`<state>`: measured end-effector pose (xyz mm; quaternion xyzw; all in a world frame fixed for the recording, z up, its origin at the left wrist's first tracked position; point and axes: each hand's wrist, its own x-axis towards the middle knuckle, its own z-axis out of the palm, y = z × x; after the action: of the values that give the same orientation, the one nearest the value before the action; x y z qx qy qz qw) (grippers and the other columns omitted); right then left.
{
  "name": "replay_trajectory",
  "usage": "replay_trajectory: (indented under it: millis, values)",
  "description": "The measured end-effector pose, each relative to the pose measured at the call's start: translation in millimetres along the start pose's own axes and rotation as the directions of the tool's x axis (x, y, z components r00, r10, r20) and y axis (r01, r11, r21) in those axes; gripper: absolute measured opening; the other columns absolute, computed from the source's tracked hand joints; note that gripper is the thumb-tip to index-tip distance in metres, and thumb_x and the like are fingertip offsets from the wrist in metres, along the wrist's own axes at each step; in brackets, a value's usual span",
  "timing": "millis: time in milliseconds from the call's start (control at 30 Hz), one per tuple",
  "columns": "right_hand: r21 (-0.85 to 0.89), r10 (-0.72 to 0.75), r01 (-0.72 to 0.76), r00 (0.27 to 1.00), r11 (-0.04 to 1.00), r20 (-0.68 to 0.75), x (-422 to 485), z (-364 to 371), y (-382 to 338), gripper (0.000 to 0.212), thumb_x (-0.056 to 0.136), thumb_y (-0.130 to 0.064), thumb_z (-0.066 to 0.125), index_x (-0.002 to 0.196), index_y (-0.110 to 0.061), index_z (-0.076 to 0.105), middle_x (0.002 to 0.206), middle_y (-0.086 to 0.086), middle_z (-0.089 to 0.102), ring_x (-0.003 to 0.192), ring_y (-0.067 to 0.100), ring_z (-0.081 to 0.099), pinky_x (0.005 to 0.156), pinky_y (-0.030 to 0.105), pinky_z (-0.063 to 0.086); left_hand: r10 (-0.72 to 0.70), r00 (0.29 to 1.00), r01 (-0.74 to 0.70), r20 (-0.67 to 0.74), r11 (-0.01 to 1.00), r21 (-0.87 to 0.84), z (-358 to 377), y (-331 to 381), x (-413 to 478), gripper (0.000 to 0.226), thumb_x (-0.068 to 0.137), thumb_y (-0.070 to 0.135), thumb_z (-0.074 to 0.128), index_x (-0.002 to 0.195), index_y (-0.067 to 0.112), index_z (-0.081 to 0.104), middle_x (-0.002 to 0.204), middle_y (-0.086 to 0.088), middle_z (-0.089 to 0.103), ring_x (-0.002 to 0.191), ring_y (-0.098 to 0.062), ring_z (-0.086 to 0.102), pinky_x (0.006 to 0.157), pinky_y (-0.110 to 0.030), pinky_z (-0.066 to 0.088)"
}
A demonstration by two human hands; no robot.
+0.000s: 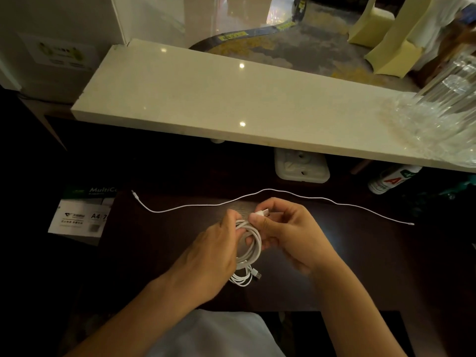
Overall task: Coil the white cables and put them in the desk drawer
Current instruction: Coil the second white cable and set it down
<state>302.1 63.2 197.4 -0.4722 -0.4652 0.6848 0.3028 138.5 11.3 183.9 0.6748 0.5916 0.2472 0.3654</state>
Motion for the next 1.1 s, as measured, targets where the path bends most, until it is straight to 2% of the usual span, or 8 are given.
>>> replay_trajectory:
  millis: [133,267,467,600,667,767,933,1100]
  values:
    - [0.296,0.093,-0.140,0.982,0.945,0.165,-2,-1,2,0.012,0.088,-0.011,0.058,0.093,-0.002,0.066,0.076,0.017,0.071,0.059,0.023,0.071,0.054,0.030,0.060,0.103,0.993,-0.092,0.057,0.980,-0.176,-7,-5,-1,0.016,0.102,0.028,0.039,0.114,0.036,0.036,0.089,0.007,0.063,0.074,-0.006,0.064,0.060,-0.021,0.051]
    - [0.486,0.156,-0.204,0.978,0.850,0.138,-5,15,11,0.023,0.086,-0.013,0.059,0.104,0.000,0.065,0.066,0.012,0.068,0.044,0.014,0.065,0.038,0.021,0.052,0.186,0.980,-0.162,0.069,0.950,-0.266,-6,-7,-1,0.027,0.103,0.020,0.040,0.127,0.032,0.035,0.090,0.010,0.063,0.077,-0.004,0.066,0.063,-0.017,0.050]
    - [0.166,0.123,-0.123,0.992,0.978,0.013,-16,24,25,0.035,0.097,-0.029,0.055,0.098,0.000,0.073,0.086,0.017,0.071,0.070,0.020,0.069,0.055,0.026,0.055,0.110,0.994,-0.107,0.008,0.982,-0.156,-12,-4,0,0.012,0.102,0.030,0.036,0.109,0.025,0.045,0.090,0.001,0.066,0.076,-0.015,0.068,0.061,-0.035,0.057]
    - [0.250,0.150,-0.177,0.981,0.952,0.125,-18,23,20,0.054,0.098,-0.044,0.045,0.109,0.003,0.069,0.097,0.017,0.069,0.085,0.023,0.067,0.067,0.034,0.052,0.076,0.996,-0.072,-0.044,0.994,0.085,-13,1,1,0.006,0.102,0.024,0.037,0.096,0.024,0.040,0.074,0.009,0.053,0.058,-0.007,0.054,0.048,-0.021,0.040]
    - [0.121,0.081,-0.097,0.988,0.988,0.130,-19,22,22,0.037,0.098,-0.030,0.053,0.108,0.001,0.070,0.098,0.015,0.070,0.088,0.022,0.066,0.071,0.035,0.051,0.056,0.997,-0.051,-0.054,0.995,0.085,-14,1,2,0.009,0.102,0.025,0.036,0.095,0.024,0.040,0.076,0.009,0.054,0.060,-0.007,0.055,0.049,-0.019,0.039]
    - [0.059,0.018,-0.024,0.995,0.998,0.101,-18,19,22,0.019,0.094,-0.009,0.059,0.105,0.001,0.072,0.094,0.017,0.071,0.083,0.021,0.066,0.066,0.029,0.053,0.034,0.999,-0.035,-0.016,0.999,-0.036,-17,2,1,0.017,0.103,0.029,0.034,0.091,0.023,0.044,0.074,0.006,0.055,0.059,-0.007,0.053,0.051,-0.022,0.043]
    - [0.058,-0.019,0.006,0.973,0.998,0.230,-11,4,17,0.024,0.088,-0.012,0.064,0.106,0.004,0.070,0.097,0.020,0.072,0.089,0.029,0.068,0.071,0.034,0.058,-0.037,0.999,0.041,0.023,0.970,-0.238,-18,-3,0,0.026,0.102,0.031,0.037,0.085,0.021,0.054,0.083,0.009,0.050,0.070,-0.002,0.049,0.067,-0.020,0.041]
    - [0.065,-0.047,0.028,0.952,0.997,0.302,-7,-3,15,0.020,0.089,-0.007,0.064,0.106,0.002,0.067,0.100,0.023,0.071,0.091,0.038,0.069,0.072,0.037,0.057,-0.099,0.943,0.306,0.317,0.633,-0.711,-27,3,2,0.033,0.101,0.027,0.041,0.091,0.008,0.066,0.074,-0.005,0.056,0.063,-0.011,0.050,0.056,-0.024,0.039]
